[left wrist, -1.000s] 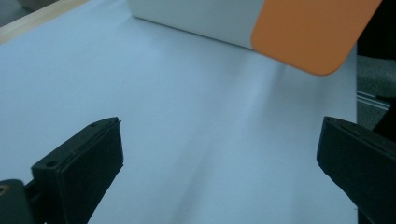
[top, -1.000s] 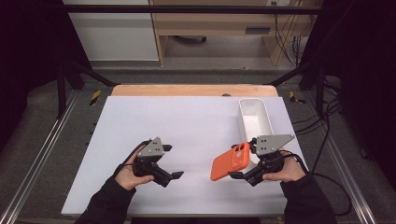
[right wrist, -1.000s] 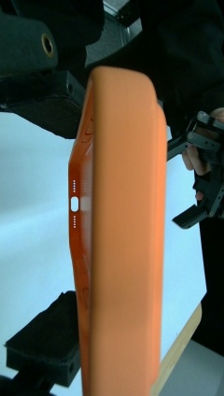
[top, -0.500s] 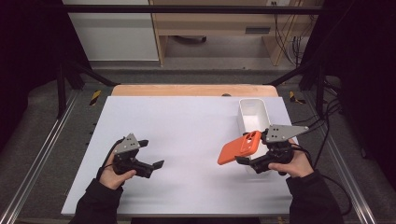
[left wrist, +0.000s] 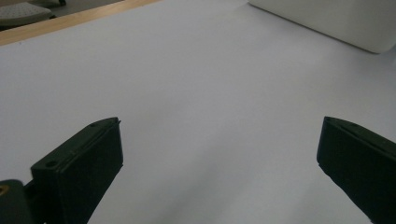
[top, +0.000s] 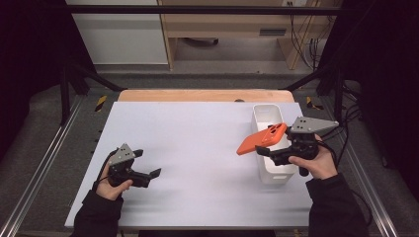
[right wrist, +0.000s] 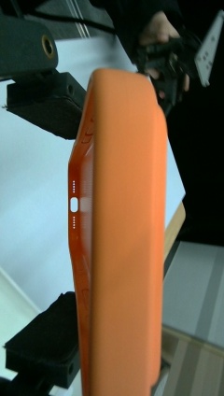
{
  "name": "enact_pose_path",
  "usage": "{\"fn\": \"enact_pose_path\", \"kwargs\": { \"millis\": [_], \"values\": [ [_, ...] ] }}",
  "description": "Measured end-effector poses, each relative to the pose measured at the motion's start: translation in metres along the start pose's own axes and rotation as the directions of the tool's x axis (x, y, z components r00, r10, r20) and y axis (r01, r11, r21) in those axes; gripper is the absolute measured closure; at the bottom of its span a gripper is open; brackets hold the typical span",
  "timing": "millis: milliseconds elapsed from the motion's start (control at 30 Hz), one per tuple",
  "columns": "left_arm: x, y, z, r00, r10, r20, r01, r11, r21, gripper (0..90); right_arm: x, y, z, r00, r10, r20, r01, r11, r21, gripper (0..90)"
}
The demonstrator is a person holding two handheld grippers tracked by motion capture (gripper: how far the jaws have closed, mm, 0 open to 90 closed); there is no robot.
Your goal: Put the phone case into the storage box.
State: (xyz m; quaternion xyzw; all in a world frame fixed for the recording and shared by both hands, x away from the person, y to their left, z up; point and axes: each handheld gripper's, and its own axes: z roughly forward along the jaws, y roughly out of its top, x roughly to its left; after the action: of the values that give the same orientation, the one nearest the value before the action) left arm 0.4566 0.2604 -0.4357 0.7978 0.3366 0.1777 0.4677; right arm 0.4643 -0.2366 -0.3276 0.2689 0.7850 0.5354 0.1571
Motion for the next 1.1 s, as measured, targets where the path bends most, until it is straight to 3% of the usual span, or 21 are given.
{"fn": "enact_pose_path", "kwargs": {
  "millis": [167,300,567,800,833,1100],
  "values": [
    [0.003,-0.002,-0.003,0.9999,-0.007,-0.011,0.007,1.0000,-0.007,0.0,-0.007,0.009,-0.002,0.9963,0.023,0.083,-0.024,1.000,0.003,15.8],
    [0.005,-0.003,-0.005,0.9998,-0.012,-0.015,0.012,0.9999,-0.008,0.0,-0.012,0.014,-0.002,0.9879,0.049,0.147,-0.050,0.999,0.003,15.8],
    [0.009,-0.005,-0.007,0.9996,-0.012,-0.025,0.011,0.9997,-0.023,0.0,-0.025,0.022,0.001,0.9596,0.080,0.270,-0.091,0.995,0.027,15.9],
    [0.010,-0.006,-0.006,0.9995,-0.008,-0.030,0.008,0.9998,-0.017,0.0,-0.034,0.030,0.006,0.9325,0.089,0.350,-0.114,0.992,0.052,16.0],
    [0.010,-0.006,-0.006,0.9995,-0.008,-0.030,0.008,0.9998,-0.017,0.0,-0.034,0.030,0.006,0.9325,0.089,0.350,-0.114,0.992,0.052,16.0],
    [0.011,-0.006,-0.005,0.9997,-0.006,-0.024,0.006,0.9999,-0.013,0.0,-0.047,0.038,0.018,0.8843,0.100,0.456,-0.148,0.986,0.071,15.9]
  ]
}}
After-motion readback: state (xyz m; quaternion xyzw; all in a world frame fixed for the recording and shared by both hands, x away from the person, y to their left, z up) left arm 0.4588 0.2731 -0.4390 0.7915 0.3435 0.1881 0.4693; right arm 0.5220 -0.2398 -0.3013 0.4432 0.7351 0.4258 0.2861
